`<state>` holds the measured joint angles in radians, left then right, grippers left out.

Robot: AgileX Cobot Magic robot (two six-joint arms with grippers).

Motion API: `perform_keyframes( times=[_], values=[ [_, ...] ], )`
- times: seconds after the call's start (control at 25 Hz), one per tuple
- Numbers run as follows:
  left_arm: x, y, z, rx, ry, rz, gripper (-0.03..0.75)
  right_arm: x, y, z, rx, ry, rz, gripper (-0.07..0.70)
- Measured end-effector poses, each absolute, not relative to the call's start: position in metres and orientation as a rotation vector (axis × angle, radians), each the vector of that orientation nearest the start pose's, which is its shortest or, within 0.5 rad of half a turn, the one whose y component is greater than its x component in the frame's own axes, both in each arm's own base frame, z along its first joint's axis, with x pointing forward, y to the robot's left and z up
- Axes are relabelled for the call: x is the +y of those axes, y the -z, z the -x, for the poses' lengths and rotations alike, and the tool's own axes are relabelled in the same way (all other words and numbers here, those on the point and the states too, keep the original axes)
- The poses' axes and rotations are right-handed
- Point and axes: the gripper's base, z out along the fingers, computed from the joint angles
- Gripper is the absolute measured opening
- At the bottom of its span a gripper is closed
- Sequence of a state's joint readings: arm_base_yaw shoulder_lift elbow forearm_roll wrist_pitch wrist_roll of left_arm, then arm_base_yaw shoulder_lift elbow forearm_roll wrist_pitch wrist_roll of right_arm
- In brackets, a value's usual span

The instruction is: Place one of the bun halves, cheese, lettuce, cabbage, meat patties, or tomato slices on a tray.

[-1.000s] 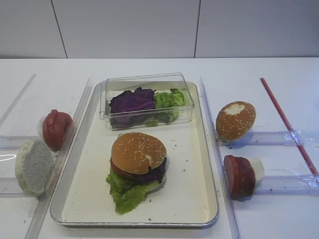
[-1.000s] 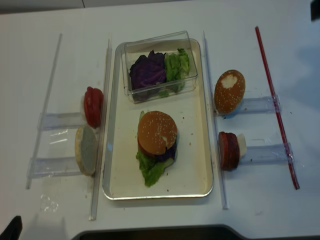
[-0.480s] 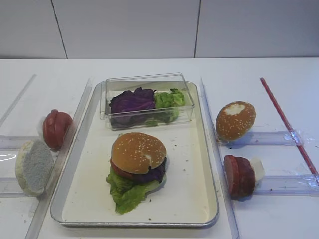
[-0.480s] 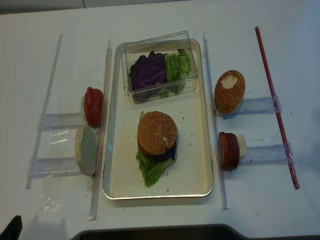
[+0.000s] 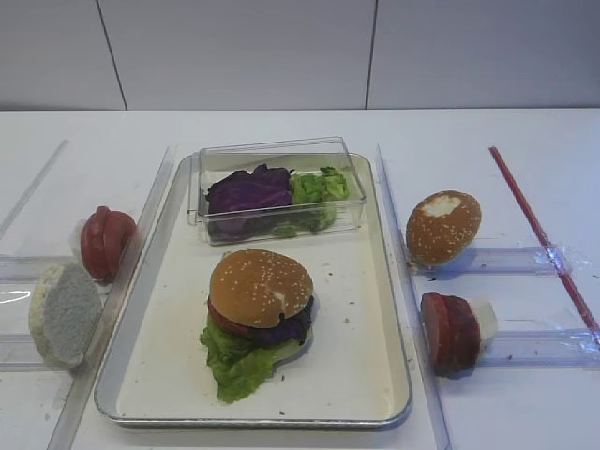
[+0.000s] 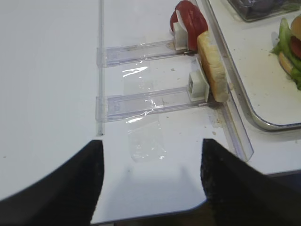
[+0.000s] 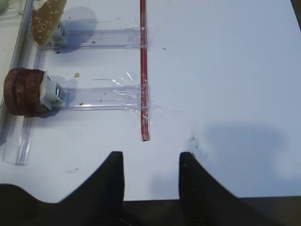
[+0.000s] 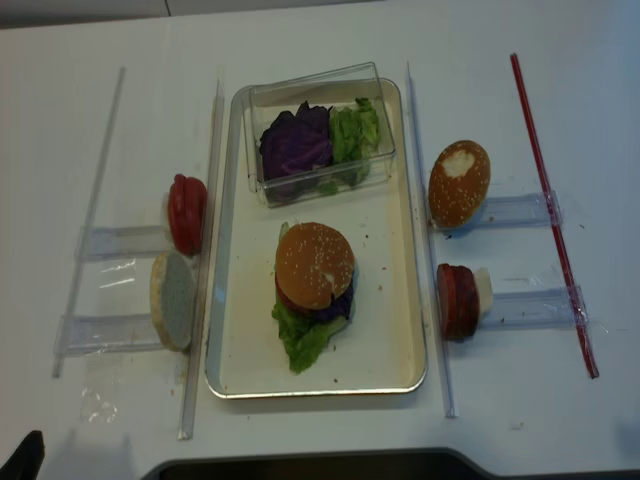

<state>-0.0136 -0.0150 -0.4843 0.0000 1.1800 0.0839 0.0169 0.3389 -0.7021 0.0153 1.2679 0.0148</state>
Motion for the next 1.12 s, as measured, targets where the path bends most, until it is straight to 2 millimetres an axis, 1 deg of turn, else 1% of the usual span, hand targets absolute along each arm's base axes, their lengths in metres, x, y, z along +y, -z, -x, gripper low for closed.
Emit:
perform_keyframes(
  times=[0.08,0.16,0.32,0.44,0.56,1.12],
  values=[
    [0.0,-0.264,0.011,2.162,-0.04,-0.105,0.426,0.002,-0.306,-0.015,2.364,-0.028,0.022,0.305],
    [0.0,-0.264,0.011,2.162,-0.04,-0.105,0.426,0.001,-0.292,-0.008,2.356,-0.022,0.035,0.305],
    [0.0,-0.264,0.011,2.162,-0.04,-0.105,0.426,0.002,-0.269,0.004,2.323,-0.021,0.064,0.305],
    [0.0,-0.264,0.011,2.162,-0.04,-0.105,0.426,0.004,-0.268,0.014,2.215,-0.028,0.115,0.305],
    [0.0,-0.264,0.011,2.162,-0.04,-0.105,0.426,0.005,-0.267,0.013,2.149,-0.036,0.131,0.305],
    [0.0,-0.264,0.011,2.162,-0.04,-0.105,0.426,0.01,-0.267,0.01,2.125,-0.096,0.142,0.305]
  ],
)
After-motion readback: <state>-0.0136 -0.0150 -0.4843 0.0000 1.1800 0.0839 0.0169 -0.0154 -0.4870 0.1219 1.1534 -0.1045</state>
